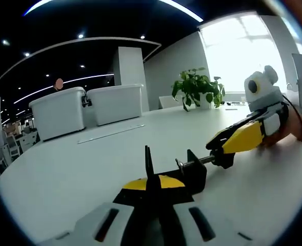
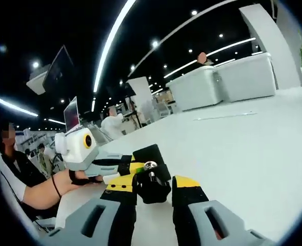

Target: Clamp the fixed fixture on the desktop, loosen the retaining clip, secure it to the edge of the desk, and tighten the retaining clip.

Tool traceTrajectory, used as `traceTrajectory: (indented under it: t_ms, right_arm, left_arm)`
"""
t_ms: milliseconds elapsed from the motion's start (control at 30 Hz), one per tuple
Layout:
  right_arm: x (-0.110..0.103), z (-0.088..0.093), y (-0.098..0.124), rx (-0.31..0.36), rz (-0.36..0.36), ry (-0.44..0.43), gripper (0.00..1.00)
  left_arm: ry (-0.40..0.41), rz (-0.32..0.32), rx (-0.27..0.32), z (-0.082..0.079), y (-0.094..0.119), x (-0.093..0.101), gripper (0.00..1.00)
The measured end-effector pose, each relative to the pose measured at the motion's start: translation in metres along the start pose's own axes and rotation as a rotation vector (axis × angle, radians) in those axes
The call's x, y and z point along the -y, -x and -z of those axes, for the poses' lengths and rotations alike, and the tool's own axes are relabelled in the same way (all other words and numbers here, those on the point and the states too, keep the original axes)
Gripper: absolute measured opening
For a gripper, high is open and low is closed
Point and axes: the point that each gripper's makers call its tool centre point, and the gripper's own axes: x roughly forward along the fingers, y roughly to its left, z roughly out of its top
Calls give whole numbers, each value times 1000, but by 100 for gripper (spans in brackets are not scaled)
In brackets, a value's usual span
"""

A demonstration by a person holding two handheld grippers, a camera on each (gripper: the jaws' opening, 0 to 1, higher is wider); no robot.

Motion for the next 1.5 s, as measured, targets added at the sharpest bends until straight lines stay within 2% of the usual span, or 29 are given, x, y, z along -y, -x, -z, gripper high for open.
traceTrajectory:
  t_ms: [133, 200, 267, 333, 367, 533, 667, 733, 800, 1000, 1067, 1133, 1267, 1400, 1500]
  right_arm:
    - [-1, 1, 1, 10, -3, 12, 25]
    - [-2, -1, 1, 26, 0, 78, 25]
    - [-5, -2, 1, 36, 24, 195, 25]
    - [-10, -3, 2, 52, 50, 363, 24]
    - [-13, -3, 2, 54, 59, 413, 25]
    - [-13, -3, 1, 47, 105, 543, 25]
    - [-21, -1, -1, 31, 159, 862, 24]
    - [-22, 0, -2, 27, 174, 915, 24]
    - [-21, 0, -2, 29, 172, 901, 24]
    - [-13, -1, -1, 36, 145, 715, 25]
    - [-11, 2, 1, 27, 116, 560, 25]
    - [-12, 8, 2, -2, 41, 359, 30]
    - [-5, -7, 6, 55, 6, 161, 30]
    - [-4, -3, 5, 25, -11, 89, 30]
    - [-1, -3, 2, 23, -4, 81, 30]
  left_arm:
    - [1, -2, 0, 0, 0, 0, 5]
    - [2, -2, 0, 0, 0, 0, 5]
    - [3, -3, 0, 0, -1, 0, 5]
    - [2, -4, 0, 0, -1, -1, 5]
    - [2, -4, 0, 0, -1, -1, 5]
    - [1, -3, 1, 0, 0, 1, 5]
    - [-1, -2, 2, 0, 3, 3, 5]
    - [-2, -3, 2, 0, 4, 4, 5]
    - [-2, -2, 2, 0, 5, 5, 5]
    - [-3, -2, 3, 0, 7, 6, 5]
    - [-3, -2, 3, 0, 7, 6, 5]
    - [-5, -3, 4, 0, 7, 6, 5]
    - [-4, -2, 3, 0, 6, 5, 5]
    - [-5, -3, 3, 1, 6, 4, 5]
    - [-4, -3, 3, 0, 7, 4, 5]
